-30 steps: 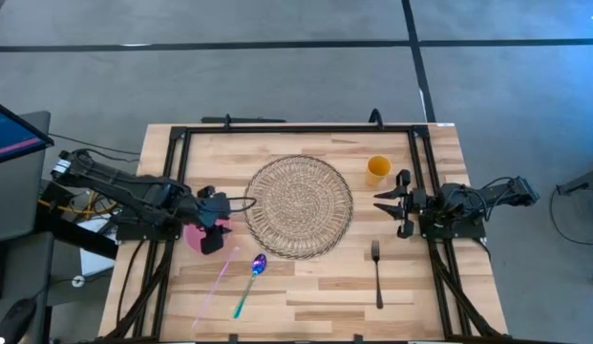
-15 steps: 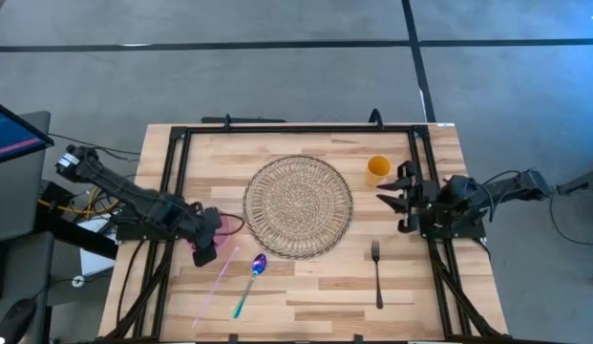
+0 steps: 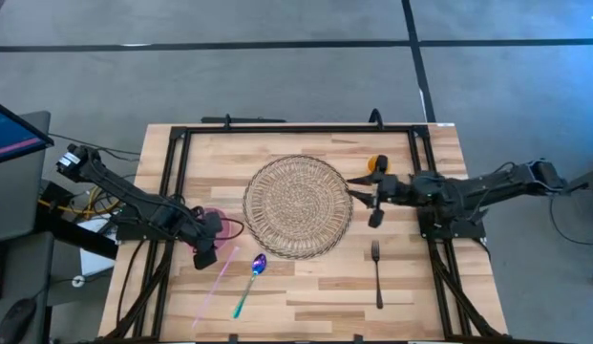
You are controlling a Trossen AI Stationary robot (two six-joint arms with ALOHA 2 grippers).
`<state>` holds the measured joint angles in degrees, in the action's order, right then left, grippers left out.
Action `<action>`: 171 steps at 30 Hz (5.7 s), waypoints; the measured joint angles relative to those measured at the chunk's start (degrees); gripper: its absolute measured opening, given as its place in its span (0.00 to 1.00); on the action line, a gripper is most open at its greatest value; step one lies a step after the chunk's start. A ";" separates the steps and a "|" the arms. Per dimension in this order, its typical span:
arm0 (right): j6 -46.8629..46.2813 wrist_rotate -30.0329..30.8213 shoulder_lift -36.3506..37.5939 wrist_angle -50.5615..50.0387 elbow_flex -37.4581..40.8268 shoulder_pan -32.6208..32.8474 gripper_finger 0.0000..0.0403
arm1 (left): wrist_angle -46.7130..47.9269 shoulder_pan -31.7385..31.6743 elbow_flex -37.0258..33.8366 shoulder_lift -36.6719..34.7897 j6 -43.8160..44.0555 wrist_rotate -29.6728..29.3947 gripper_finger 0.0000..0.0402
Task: Pick & Place Utensil
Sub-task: Put the pink bowl on the bottom of the brown mat, then put the yellow cup on the brown mat to the top right of the pink bowl
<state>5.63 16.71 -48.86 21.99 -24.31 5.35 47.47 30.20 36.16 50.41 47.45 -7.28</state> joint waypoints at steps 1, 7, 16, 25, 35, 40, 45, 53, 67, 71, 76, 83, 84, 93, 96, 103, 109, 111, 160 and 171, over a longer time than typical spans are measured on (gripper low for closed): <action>0.15 -0.09 -1.40 -0.77 -0.91 -0.28 0.34 | -0.70 0.00 -0.04 0.02 0.00 0.05 0.44; 0.31 -0.15 -8.54 -3.81 -4.52 -2.33 0.51 | -1.72 0.00 -0.06 0.02 -0.03 0.06 0.44; 0.34 -0.16 -15.18 -3.56 -7.09 -6.01 0.61 | -3.46 0.31 -0.60 1.28 0.00 1.22 0.44; 0.34 -0.36 -16.22 -3.43 -7.46 -6.67 0.61 | -4.71 1.05 -1.99 6.43 0.82 2.83 0.41; 0.34 -0.37 -16.20 -2.97 -7.46 -6.65 0.61 | -4.33 1.07 -1.43 6.88 -0.50 2.07 0.04; 0.36 -0.37 -16.18 -2.40 -7.46 -6.65 0.61 | -5.31 1.05 1.92 6.97 -1.89 -0.29 0.03; 0.36 -0.37 -16.15 -2.06 -7.46 -6.65 0.61 | -5.59 0.81 8.33 8.97 -9.42 -4.07 0.02; 0.40 -0.37 -16.15 -0.52 -7.46 -6.65 0.61 | -5.60 -2.75 18.74 19.28 -25.32 -5.38 0.02; 0.41 -0.37 -16.15 -0.14 -7.44 -6.65 0.61 | -14.13 -11.37 30.16 37.79 -46.05 -2.58 0.03; 0.39 -0.37 -16.15 -0.34 -7.42 -6.65 0.61 | -17.14 -12.48 31.81 40.46 -48.61 -2.39 0.02; 0.39 -0.37 -16.15 -0.34 -7.42 -6.65 0.61 | -21.83 -13.20 31.85 42.92 -48.98 0.30 0.03; 0.39 -0.37 -16.15 -0.37 -7.42 -6.65 0.61 | -22.63 -13.34 31.51 44.31 -49.45 0.30 0.05; 0.39 -0.37 -16.15 -0.41 -7.40 -6.65 0.61 | -22.68 -13.35 31.37 44.30 -49.46 0.25 0.05; 0.39 -0.37 -16.15 -0.45 -7.40 -6.63 0.61 | -23.51 -13.33 31.24 44.33 -50.79 -1.86 0.09; 0.39 -0.37 -16.15 -0.47 -7.40 -6.63 0.61 | -24.02 -13.33 31.24 44.33 -51.53 -2.19 0.13; 0.39 -0.37 -16.15 -0.47 -7.40 -6.63 0.61 | -24.48 -13.27 31.19 44.33 -51.52 -2.35 0.28; 0.50 -0.37 -16.15 -0.47 -7.40 -6.63 0.61 | -25.21 -11.89 31.19 41.44 -51.52 -2.84 0.37; 0.47 -0.37 -16.15 -0.52 -7.40 -6.63 0.61 | -25.10 -11.32 31.19 39.36 -51.55 -3.29 0.39; -8.22 14.20 -16.15 -12.40 -7.40 -6.50 0.61 | -19.87 2.71 3.30 14.12 -7.43 -10.47 0.39; -31.37 19.29 -16.07 -42.23 -10.90 -10.91 0.61 | -19.88 2.71 3.30 14.12 -8.62 -10.74 0.39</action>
<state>-25.74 36.00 -64.93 -20.24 -35.21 -5.55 27.59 32.91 39.46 64.53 38.83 -18.02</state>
